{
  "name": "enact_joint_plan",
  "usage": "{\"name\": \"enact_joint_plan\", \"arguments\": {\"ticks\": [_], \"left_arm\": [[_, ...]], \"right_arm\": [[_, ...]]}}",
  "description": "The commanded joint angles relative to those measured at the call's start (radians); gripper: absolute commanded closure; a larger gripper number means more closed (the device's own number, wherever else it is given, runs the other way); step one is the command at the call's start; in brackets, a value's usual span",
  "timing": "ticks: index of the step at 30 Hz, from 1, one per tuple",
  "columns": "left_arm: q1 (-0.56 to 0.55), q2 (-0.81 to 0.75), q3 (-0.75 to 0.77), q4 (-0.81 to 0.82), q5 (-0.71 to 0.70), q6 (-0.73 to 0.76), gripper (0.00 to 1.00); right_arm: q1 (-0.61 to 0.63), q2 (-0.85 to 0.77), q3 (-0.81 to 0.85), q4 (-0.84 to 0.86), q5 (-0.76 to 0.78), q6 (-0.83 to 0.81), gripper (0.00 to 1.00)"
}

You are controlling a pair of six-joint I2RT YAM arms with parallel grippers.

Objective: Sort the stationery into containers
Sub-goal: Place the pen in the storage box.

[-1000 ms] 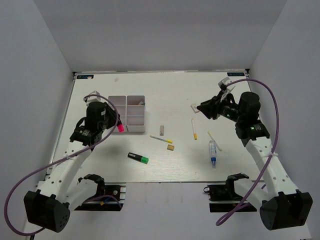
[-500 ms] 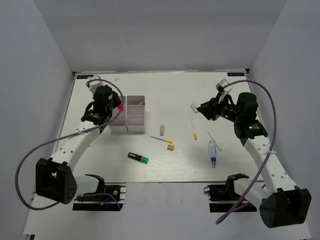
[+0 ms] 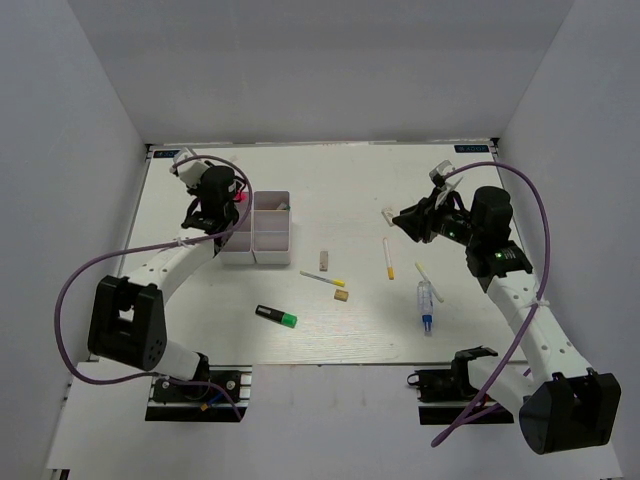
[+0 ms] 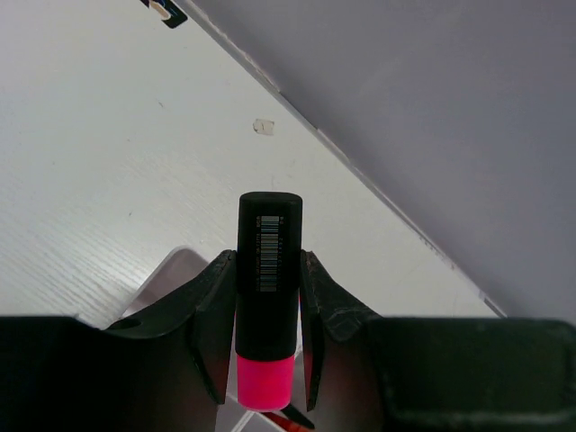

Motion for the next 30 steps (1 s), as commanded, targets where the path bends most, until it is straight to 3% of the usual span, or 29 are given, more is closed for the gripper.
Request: {"name": "enact_joint_plan", "arguments": {"ticks": [1,15,19,20,23,30], "left_arm": [[-0.011,0.025,0.002,0.095,-0.072,-0.027,0.97],[-0.011,0.089,-0.133,0.345,-0.101,-0.016,0.95],[-0.011,0.089,-0.144,0.367,-0.092,-0.007,0.85],[-0.011,0.089,-0.154,0.367,-0.092,-0.007,0.78],[-0.011,0.089,-0.165,0.385,-0.092,0.005,0.76],[-0.011,0.089,-0.165,0.394,-0.092,0.005,0.8]], "right_arm": [[0.003,0.003,-0.004,0.051,-0.02,-0.018,0.62],[0.0,0.017,-0.007,0.052,-0.04,-0.027,0.62],[0.001,0.02,-0.009,0.052,-0.041,-0.028,0.62],[0.0,0.018,-0.009,0.051,-0.043,-0.027,0.62],[-0.003,0.018,-0.007,0.051,-0.043,-0.027,0.62],[-0.003,0.011,-0.008,0.046,-0.043,-0.024,0.62]]}}
